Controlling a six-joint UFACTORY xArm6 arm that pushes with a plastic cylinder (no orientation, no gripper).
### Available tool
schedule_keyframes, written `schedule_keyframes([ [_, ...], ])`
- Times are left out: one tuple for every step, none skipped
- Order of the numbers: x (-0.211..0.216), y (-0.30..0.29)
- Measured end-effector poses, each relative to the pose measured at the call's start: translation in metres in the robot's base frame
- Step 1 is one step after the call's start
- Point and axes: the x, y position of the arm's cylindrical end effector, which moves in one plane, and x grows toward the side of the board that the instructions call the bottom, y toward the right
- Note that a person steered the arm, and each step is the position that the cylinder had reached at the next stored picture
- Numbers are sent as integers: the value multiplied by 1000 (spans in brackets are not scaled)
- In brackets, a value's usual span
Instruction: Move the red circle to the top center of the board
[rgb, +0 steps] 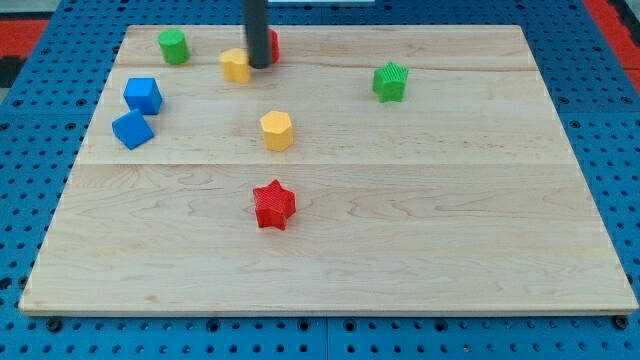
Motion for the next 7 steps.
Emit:
schedule_keyframes([
  [-9, -44],
  [-13, -27],
  [-13, 15],
  [-14, 19],
  [-32, 20],
  [-35, 48],
  [-35, 47],
])
